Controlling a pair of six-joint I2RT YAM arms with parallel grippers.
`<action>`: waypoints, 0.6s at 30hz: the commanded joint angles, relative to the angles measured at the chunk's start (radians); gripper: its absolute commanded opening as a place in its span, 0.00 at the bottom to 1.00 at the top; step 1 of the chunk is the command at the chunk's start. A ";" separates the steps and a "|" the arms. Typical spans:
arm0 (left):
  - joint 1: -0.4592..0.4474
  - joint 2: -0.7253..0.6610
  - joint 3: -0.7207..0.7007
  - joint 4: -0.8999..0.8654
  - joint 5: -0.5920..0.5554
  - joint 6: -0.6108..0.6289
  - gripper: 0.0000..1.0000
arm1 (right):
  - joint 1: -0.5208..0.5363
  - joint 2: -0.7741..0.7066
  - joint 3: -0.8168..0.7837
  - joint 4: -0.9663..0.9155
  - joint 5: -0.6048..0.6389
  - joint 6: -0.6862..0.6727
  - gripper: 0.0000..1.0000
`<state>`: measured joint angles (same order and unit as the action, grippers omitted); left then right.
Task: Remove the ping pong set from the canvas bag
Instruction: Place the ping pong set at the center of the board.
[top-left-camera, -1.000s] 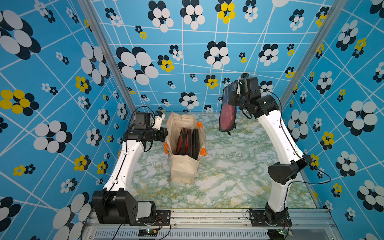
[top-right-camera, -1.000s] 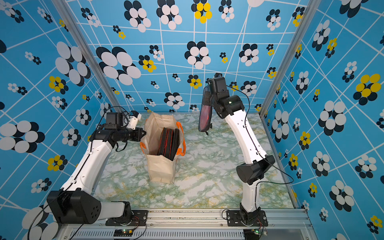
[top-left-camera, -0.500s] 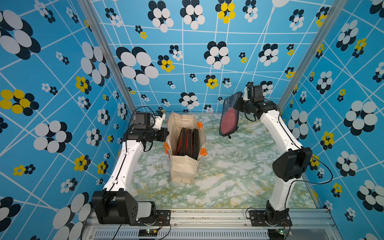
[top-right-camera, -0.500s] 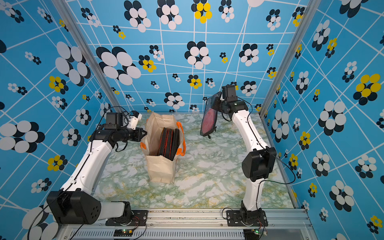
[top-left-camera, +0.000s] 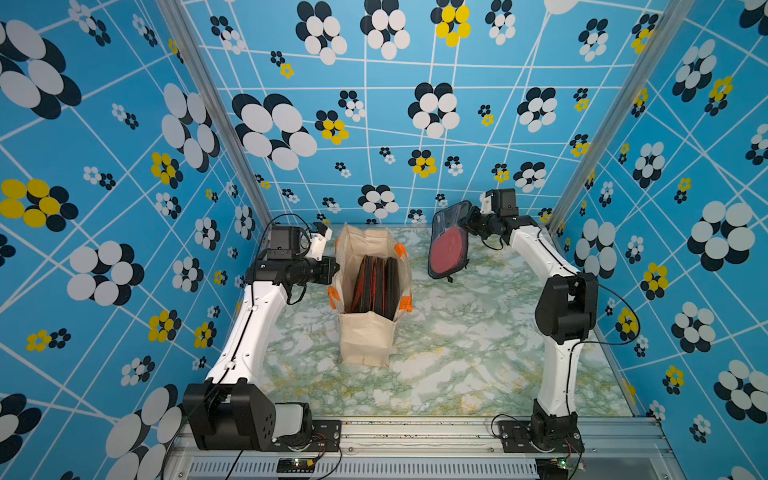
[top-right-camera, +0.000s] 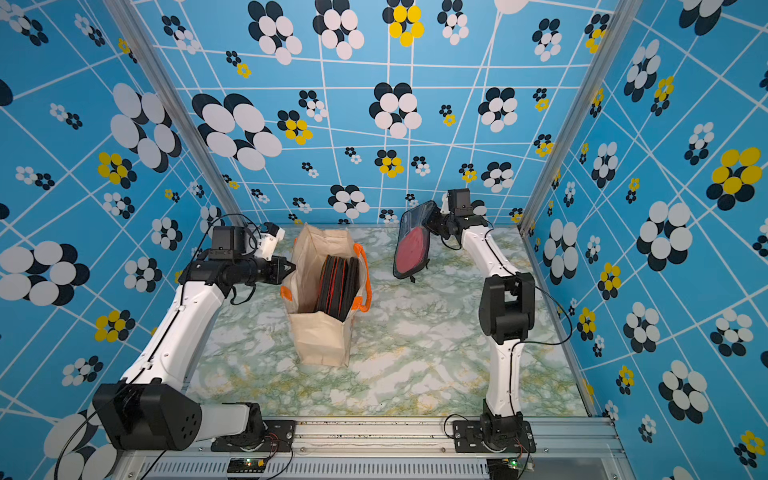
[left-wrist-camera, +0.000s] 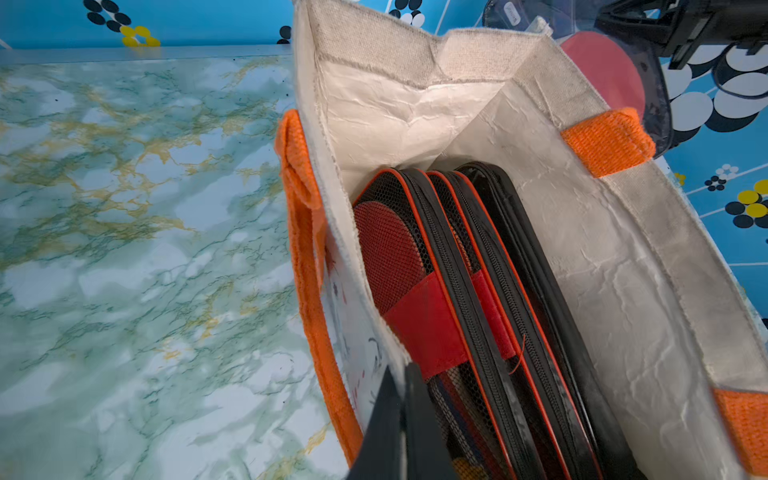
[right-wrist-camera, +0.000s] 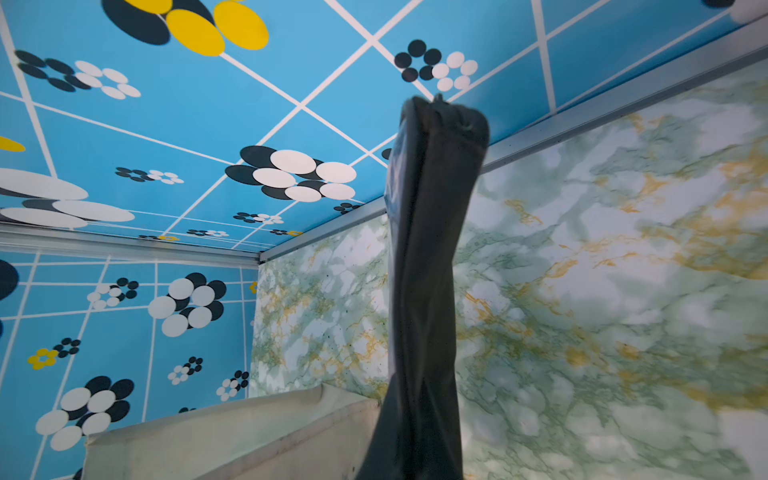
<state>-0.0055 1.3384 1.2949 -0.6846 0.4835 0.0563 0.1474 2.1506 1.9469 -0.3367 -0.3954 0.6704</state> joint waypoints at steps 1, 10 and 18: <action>0.003 -0.031 -0.022 0.022 0.024 0.011 0.00 | -0.016 0.018 -0.003 0.169 -0.128 0.088 0.00; 0.003 -0.044 -0.039 0.037 0.030 0.005 0.00 | -0.023 0.157 0.007 0.247 -0.208 0.175 0.00; -0.002 -0.040 -0.038 0.039 0.038 0.001 0.00 | -0.023 0.251 0.048 0.251 -0.244 0.193 0.02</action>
<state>-0.0059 1.3197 1.2686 -0.6647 0.4988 0.0528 0.1265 2.3787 1.9438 -0.1383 -0.5835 0.8356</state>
